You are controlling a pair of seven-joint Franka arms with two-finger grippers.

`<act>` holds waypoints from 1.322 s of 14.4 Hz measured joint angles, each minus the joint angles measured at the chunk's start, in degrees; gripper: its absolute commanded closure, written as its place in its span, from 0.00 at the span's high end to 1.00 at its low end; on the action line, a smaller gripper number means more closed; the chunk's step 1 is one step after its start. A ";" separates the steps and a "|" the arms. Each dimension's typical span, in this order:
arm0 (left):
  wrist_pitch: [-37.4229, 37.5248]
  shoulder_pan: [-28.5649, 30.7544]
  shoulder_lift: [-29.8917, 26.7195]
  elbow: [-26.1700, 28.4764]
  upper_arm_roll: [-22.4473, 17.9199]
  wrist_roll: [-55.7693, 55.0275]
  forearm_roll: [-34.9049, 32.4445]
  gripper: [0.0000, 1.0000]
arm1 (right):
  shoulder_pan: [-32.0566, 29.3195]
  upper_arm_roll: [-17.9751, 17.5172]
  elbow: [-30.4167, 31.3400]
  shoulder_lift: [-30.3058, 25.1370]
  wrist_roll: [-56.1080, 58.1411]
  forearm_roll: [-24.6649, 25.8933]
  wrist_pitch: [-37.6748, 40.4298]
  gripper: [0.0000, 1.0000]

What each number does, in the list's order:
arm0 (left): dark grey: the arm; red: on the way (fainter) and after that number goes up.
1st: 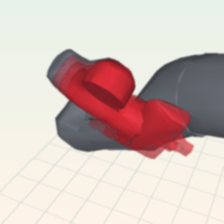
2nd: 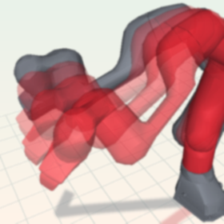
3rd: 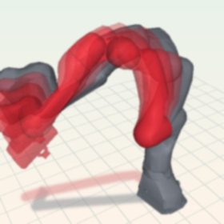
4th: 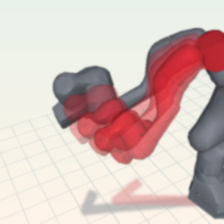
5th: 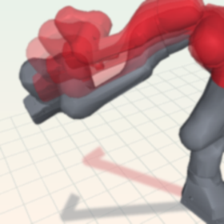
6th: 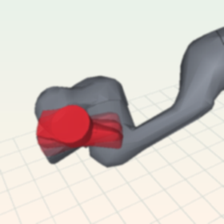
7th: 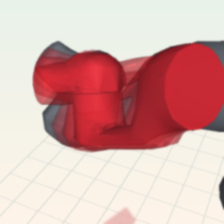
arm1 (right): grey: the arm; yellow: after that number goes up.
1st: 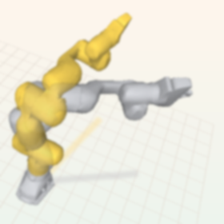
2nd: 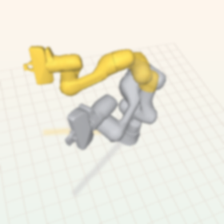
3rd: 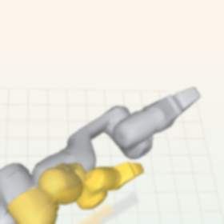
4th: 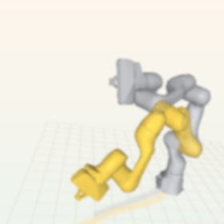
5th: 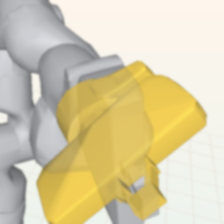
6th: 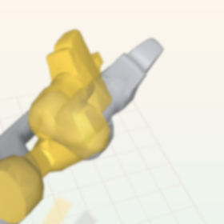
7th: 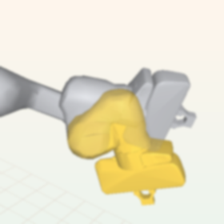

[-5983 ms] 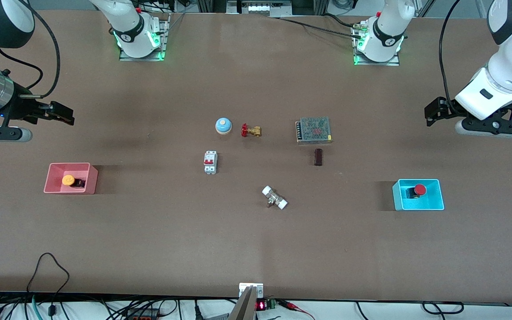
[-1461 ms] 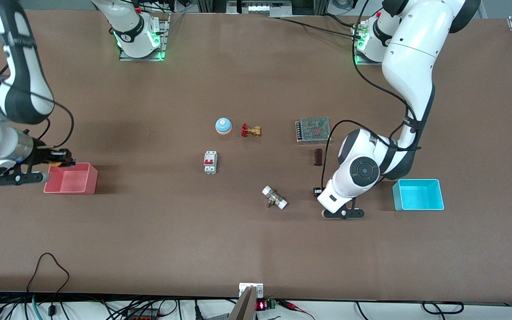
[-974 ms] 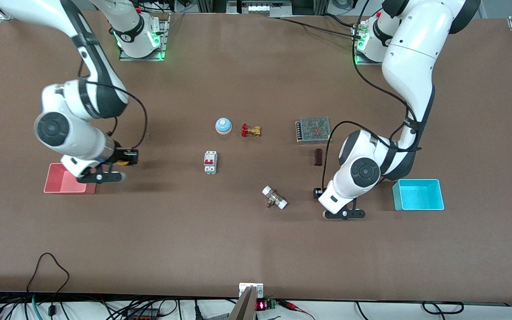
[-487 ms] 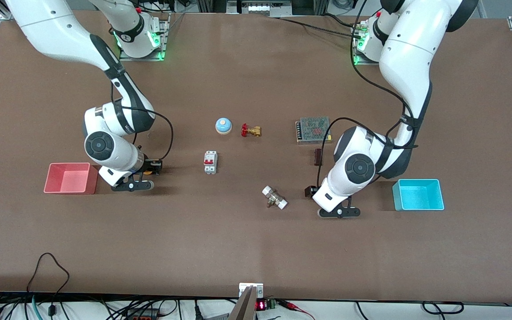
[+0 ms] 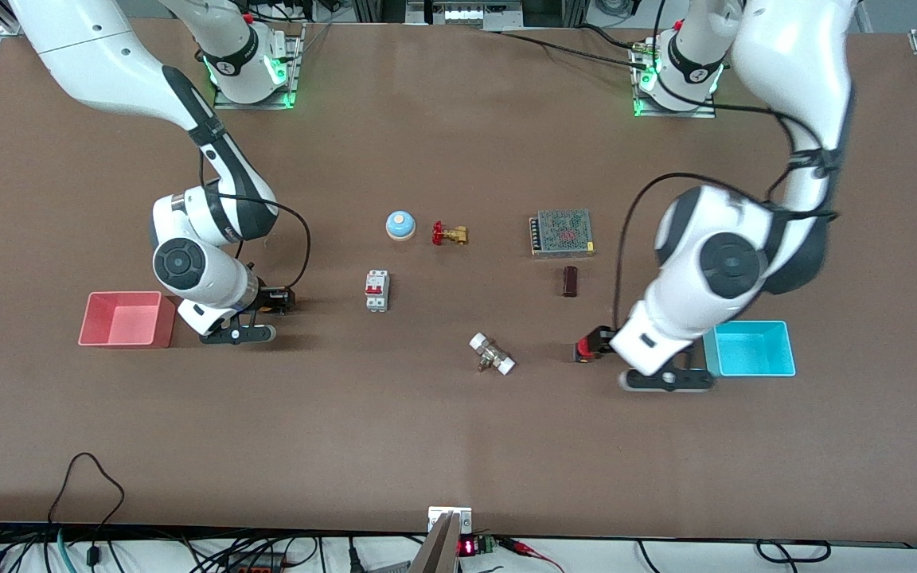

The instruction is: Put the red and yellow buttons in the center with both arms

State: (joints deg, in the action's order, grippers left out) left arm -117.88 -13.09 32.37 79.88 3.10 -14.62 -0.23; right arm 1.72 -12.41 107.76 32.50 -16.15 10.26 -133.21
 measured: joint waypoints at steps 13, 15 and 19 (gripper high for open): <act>15.61 10.86 -24.33 15.95 2.31 12.86 -5.01 1.00 | -4.96 4.23 -10.70 -22.12 3.04 -9.95 24.52 1.00; 13.04 10.89 -25.97 19.64 2.33 12.91 -5.12 1.00 | -5.94 5.11 -12.80 -25.68 3.50 -9.57 31.04 1.00; 13.22 11.36 -26.50 17.74 1.89 12.05 -5.14 1.00 | -6.06 5.10 -14.37 -29.14 3.56 -8.20 36.01 1.00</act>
State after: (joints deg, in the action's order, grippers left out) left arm -104.66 -1.73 5.87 97.62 4.99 -2.56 -5.37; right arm -4.34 -7.31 93.39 3.35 -12.59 2.06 -97.20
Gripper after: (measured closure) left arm 0.000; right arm 0.000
